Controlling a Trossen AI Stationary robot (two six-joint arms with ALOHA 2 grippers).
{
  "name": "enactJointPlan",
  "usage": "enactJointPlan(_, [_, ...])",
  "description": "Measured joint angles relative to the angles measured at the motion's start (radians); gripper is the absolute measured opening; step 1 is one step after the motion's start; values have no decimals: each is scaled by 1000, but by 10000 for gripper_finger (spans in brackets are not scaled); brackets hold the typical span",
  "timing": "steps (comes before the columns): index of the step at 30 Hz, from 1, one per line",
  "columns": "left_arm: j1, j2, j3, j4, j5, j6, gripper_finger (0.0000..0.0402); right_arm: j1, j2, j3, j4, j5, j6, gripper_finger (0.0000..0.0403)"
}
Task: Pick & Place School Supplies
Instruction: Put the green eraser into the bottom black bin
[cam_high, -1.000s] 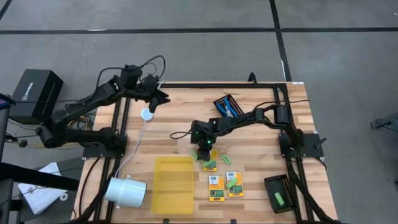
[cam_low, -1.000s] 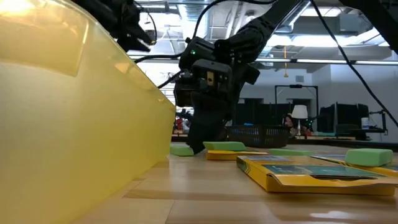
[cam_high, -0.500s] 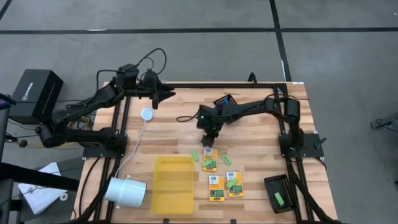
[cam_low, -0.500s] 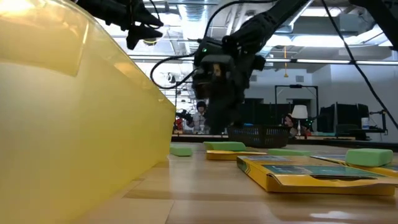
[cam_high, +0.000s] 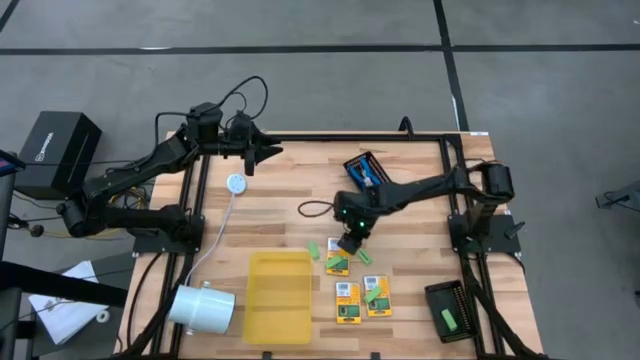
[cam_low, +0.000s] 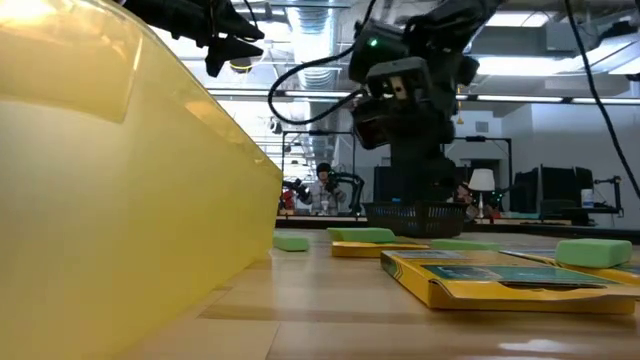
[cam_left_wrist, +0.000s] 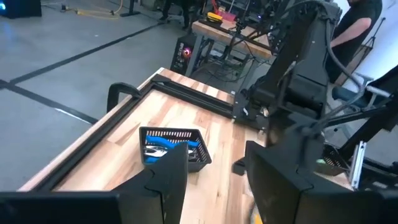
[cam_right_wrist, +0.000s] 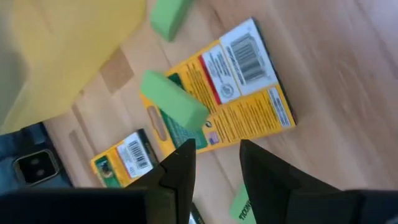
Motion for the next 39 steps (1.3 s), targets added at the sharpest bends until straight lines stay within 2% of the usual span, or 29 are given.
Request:
enactJointPlan(7, [0, 0, 0, 3, 34, 30, 154, 47, -61, -5, 23, 38, 137, 119])
enactJointPlan(10, [-2, 0, 0, 3, 56, 30, 154, 75, -98, -5, -28, 116, 179, 117])
enactJointPlan(16, [-27, 0, 0, 2, 57, 33, 154, 158, -162, -5, -144, 141, 261, 109])
enactJointPlan(22, [-88, 32, 1, 1, 55, 32, 154, 279, -168, -5, -173, 137, 300, 102])
enactJointPlan(25, [-140, 82, 1, 2, 15, 7, 154, 322, -168, -5, -186, 150, 335, 103])
enactJointPlan(27, [-173, 120, 1, 0, 13, -19, 154, 348, -171, -5, -171, 218, 385, 102])
enactJointPlan(31, [-271, 209, 1, 1, 23, -73, 154, 396, -254, -4, -147, 448, 507, 102])
enactJointPlan(36, [-389, 316, 0, 64, 134, -191, 154, 415, -415, -5, -176, 738, 585, 102])
enactJointPlan(39, [-449, 372, 1, 129, 167, -270, 154, 413, -509, -5, -218, 878, 589, 102])
